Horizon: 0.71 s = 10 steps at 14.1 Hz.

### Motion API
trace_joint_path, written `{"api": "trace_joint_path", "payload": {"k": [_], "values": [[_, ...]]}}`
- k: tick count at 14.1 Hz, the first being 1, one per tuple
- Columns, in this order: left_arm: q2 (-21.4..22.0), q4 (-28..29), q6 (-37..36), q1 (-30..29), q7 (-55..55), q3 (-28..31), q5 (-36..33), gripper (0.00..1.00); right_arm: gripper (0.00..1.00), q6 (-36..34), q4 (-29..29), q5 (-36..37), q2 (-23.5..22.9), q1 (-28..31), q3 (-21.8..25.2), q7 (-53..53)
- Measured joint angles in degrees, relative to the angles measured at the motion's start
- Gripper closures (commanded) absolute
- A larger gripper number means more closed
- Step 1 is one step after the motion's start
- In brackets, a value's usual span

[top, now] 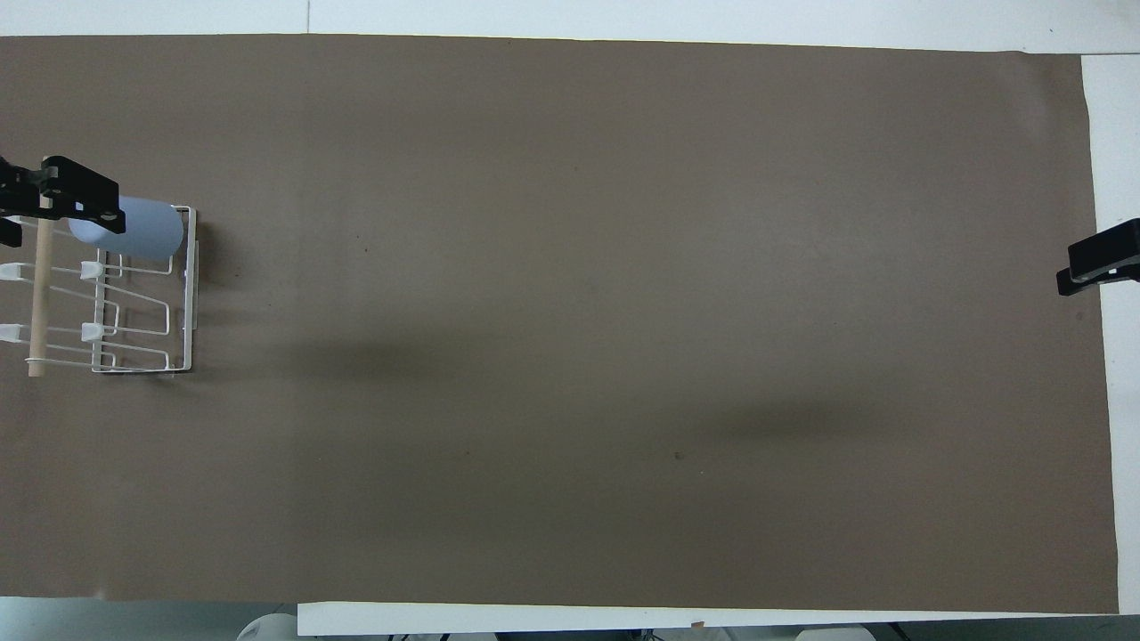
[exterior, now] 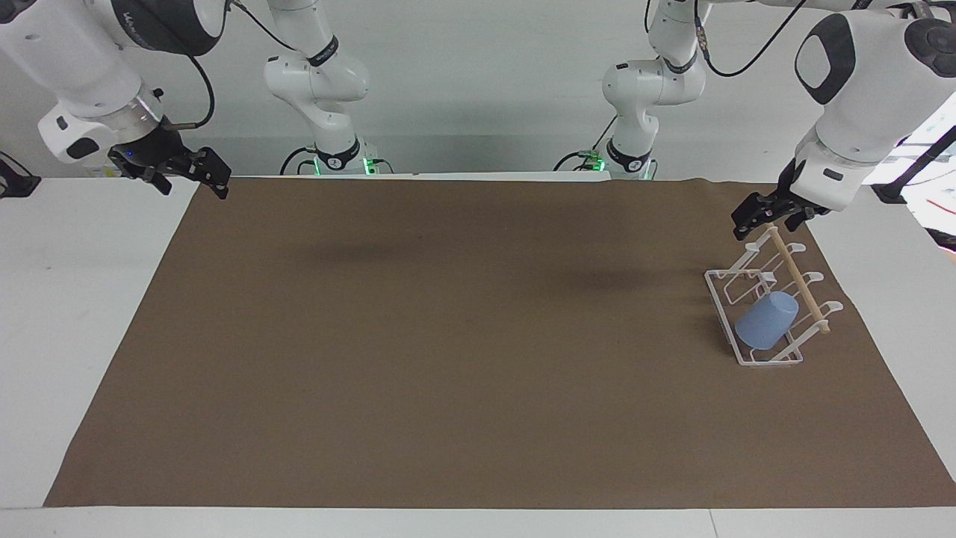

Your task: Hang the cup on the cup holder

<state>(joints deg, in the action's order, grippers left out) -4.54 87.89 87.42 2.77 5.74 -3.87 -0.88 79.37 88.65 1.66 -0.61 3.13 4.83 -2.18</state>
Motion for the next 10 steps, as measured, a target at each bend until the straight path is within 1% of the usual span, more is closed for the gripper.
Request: {"api": "trace_joint_path", "payload": {"k": [1, 3, 7, 10], "values": [[0.1, 0.3, 0.3, 0.0, -0.8, -0.5, 0.2, 0.00, 0.01, 0.0, 0.0, 0.0, 0.0, 0.0, 0.0, 0.0], [0.9, 2.6, 1.8, 0.8, -1.0, -1.0, 0.3, 0.00, 0.01, 0.0, 0.0, 0.0, 0.0, 0.0, 0.0, 0.0], [4.1, 7.6, 2.6, 1.6, -0.1, -1.1, 0.3, 0.00, 0.01, 0.0, 0.0, 0.0, 0.0, 0.0, 0.0, 0.0], [5.8, 8.6, 3.2, 1.4, -2.0, -0.8, 0.3, 0.00, 0.01, 0.0, 0.0, 0.0, 0.0, 0.0, 0.0, 0.0]]}}
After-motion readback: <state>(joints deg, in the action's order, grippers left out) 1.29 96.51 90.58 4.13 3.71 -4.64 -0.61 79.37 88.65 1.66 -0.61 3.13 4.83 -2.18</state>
